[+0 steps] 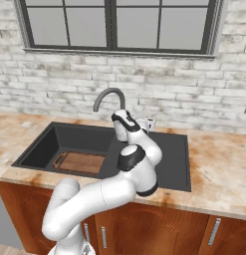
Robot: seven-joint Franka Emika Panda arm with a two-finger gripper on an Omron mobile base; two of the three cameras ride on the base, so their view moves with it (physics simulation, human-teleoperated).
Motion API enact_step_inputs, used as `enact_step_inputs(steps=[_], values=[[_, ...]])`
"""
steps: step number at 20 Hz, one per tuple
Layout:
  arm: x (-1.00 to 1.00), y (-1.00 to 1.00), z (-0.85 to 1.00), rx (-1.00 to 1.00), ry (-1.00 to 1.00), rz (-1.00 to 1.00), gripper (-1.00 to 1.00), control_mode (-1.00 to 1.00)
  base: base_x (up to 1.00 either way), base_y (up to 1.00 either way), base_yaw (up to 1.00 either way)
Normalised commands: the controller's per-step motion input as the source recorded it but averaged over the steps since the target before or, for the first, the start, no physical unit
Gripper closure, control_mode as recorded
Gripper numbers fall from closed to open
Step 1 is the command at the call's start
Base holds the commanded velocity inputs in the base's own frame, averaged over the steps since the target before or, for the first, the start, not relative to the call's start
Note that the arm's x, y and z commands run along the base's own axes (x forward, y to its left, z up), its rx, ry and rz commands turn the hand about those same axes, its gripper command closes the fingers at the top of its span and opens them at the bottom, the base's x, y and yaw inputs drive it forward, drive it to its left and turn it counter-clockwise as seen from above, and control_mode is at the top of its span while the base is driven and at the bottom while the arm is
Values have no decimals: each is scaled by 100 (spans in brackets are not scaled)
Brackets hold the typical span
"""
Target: Turn on the sink faucet with hot water and rinse the cutting board for ten seconds, then turn off the faucet. Push the cutting board to reach the water if necessary.
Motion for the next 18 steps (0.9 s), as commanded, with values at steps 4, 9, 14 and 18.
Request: enact_step_inputs(steps=[4,9,14,18], values=[[4,0,0,0,0,0,-100,-100,0,0,0],[0,0,0,0,0,0,-100,-100,0,0,0],[0,0,-3,0,0,0,-100,-100,0,0,0],[0,-1,-5,0,0,0,-100,-100,0,0,0]])
